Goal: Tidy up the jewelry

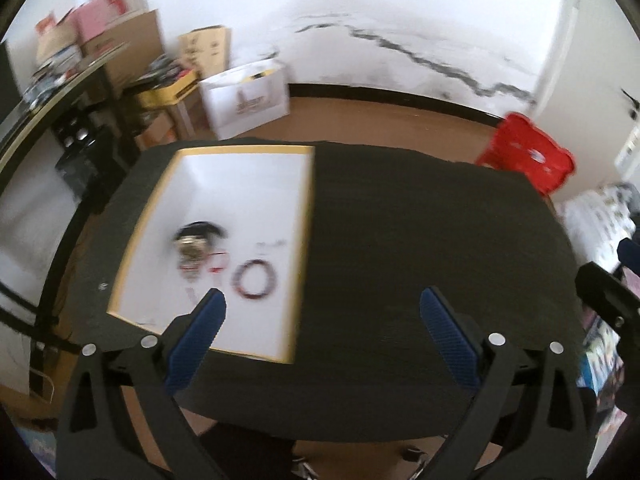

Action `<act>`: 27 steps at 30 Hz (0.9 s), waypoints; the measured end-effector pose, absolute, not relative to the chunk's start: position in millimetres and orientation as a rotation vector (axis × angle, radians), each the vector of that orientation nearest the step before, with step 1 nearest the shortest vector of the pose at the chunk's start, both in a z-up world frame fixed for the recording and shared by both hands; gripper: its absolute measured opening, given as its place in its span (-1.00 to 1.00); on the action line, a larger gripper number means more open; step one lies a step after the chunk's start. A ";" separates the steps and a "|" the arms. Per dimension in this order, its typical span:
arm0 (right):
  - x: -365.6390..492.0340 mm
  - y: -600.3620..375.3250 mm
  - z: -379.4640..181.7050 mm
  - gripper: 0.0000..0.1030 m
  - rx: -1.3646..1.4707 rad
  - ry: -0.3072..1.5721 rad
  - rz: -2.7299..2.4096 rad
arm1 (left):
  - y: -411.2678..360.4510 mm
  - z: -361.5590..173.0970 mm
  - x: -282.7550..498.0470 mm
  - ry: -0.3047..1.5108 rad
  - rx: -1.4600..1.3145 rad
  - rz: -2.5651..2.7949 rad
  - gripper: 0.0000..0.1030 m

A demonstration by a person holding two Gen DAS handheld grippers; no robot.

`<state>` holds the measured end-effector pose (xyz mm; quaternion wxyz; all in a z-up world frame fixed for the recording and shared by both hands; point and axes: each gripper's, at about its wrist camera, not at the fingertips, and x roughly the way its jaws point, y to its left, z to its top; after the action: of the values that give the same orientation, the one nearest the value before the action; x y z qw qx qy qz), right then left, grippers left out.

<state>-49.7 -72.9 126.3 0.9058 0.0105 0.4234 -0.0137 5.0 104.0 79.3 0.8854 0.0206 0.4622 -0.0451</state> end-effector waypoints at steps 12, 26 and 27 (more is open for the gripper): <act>-69.1 -209.1 49.5 0.68 0.166 0.975 -0.168 | -24.8 26.1 -12.2 0.999 0.090 -0.238 0.85; -19.7 -210.6 -18.9 0.68 0.167 1.051 -0.138 | -20.0 -35.3 27.0 1.111 0.083 -0.184 0.85; -17.7 -209.3 -20.8 0.68 0.167 1.053 -0.138 | -19.2 -36.5 28.9 1.111 0.082 -0.179 0.85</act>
<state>-17.7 -209.3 -20.8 0.8590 0.0793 0.5016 -0.0656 28.9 -19.2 -36.5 0.8450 0.0388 0.5265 -0.0850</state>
